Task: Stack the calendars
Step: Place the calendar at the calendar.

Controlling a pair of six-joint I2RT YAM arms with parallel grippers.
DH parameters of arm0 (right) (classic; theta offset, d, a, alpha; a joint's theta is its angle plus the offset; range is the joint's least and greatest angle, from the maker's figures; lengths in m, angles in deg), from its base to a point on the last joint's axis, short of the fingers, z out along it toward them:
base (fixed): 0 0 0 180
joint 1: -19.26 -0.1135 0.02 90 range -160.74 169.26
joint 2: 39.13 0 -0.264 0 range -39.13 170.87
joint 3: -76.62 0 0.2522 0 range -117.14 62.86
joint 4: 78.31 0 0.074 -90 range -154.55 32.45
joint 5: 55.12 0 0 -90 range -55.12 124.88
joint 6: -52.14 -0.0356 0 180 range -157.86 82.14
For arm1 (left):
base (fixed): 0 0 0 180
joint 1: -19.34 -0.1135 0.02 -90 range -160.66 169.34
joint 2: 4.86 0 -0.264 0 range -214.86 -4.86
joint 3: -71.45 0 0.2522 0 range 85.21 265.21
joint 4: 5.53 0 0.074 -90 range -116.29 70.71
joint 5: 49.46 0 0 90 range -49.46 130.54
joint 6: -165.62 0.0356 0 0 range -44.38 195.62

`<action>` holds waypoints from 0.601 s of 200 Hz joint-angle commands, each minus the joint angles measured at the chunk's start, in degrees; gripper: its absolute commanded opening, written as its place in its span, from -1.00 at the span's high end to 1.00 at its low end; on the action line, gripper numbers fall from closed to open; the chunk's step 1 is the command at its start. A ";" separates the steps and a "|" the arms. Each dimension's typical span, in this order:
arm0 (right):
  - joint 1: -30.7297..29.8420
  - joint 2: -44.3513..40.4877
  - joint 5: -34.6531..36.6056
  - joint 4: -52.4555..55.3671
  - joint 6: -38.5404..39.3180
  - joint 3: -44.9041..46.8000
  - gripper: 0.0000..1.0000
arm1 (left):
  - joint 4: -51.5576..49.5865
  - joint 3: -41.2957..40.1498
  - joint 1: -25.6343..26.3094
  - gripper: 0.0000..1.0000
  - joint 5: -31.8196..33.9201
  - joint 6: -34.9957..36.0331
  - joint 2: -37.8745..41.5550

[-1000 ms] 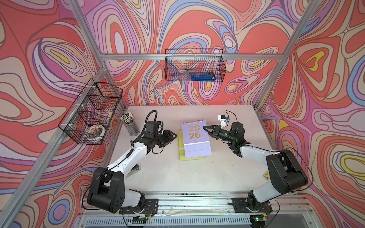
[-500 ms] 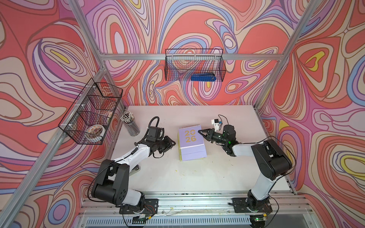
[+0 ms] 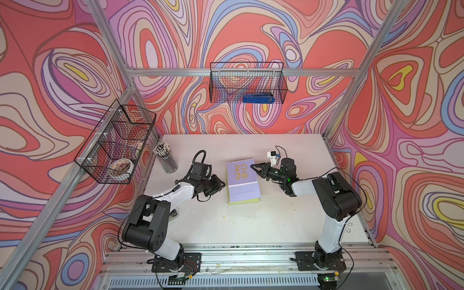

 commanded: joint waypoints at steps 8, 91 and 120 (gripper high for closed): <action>-0.49 1.28 -0.53 -3.65 -0.87 -1.38 1.00 | 1.40 -0.43 0.36 0.35 -0.34 -0.48 -0.97; -0.93 3.40 -0.62 -4.27 -1.42 -1.73 1.00 | 1.30 -0.43 0.33 0.35 -0.54 -0.13 -1.58; -0.93 3.62 -0.45 -3.94 -1.41 -1.78 1.00 | 1.32 -0.34 0.36 0.35 -0.71 -0.13 -1.75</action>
